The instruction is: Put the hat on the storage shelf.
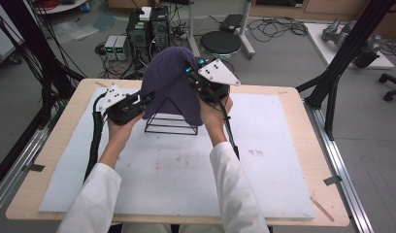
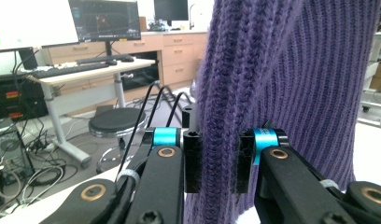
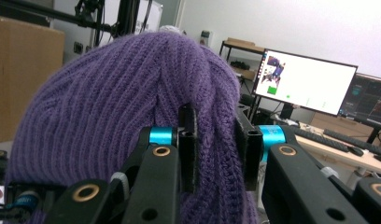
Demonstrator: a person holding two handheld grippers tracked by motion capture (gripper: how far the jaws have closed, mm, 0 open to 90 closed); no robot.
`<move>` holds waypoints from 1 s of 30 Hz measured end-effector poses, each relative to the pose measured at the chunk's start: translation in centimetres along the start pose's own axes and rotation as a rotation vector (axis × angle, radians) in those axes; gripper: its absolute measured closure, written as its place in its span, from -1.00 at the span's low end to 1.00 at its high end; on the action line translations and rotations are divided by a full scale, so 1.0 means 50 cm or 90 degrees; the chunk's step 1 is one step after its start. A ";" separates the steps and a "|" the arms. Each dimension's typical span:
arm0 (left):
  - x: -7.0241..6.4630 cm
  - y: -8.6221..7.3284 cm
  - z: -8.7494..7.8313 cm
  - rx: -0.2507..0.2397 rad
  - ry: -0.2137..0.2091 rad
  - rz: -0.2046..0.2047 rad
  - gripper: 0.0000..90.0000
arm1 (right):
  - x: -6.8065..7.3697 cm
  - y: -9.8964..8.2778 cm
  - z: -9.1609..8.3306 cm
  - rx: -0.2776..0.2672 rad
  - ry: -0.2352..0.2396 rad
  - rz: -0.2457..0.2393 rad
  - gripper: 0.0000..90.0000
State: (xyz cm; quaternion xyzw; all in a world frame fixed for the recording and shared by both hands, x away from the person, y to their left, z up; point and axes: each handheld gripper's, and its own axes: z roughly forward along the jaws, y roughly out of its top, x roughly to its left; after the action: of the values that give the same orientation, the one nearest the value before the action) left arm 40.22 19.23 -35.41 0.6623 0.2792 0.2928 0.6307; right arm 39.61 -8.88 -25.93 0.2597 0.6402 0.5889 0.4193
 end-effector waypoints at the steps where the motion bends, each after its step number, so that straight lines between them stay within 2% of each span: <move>1: 0.002 -0.004 -0.001 0.005 0.000 0.001 0.77 | 0.002 -0.003 0.003 0.008 0.002 0.002 0.68; 5: 0.009 -0.025 -0.002 0.022 -0.001 -0.001 0.77 | 0.017 -0.008 0.013 0.026 0.001 -0.026 0.67; 10: 0.018 -0.053 -0.008 0.032 0.013 -0.012 0.77 | 0.038 -0.023 0.028 0.049 0.006 -0.050 0.67; 14: 0.021 -0.064 -0.009 0.052 0.014 -0.011 0.77 | 0.044 -0.039 0.032 0.061 0.006 -0.050 0.67; 20: 0.017 -0.081 0.004 0.096 0.012 0.016 0.76 | 0.049 -0.068 0.037 0.082 -0.006 -0.062 0.67; 22: 0.018 -0.087 0.008 0.109 0.012 0.015 0.76 | 0.048 -0.077 0.039 0.092 -0.005 -0.063 0.66; 26: 0.021 -0.094 0.011 0.138 0.028 0.029 0.75 | 0.051 -0.090 0.041 0.103 0.004 -0.060 0.64; 30: 0.027 -0.103 0.012 0.157 0.024 0.015 0.75 | 0.058 -0.099 0.044 0.121 0.000 -0.071 0.64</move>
State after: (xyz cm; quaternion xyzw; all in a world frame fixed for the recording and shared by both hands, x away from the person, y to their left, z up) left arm 41.59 20.07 -40.52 0.7322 0.3170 0.2759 0.5360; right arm 40.77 -6.16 -31.31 0.2624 0.7069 0.5010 0.4248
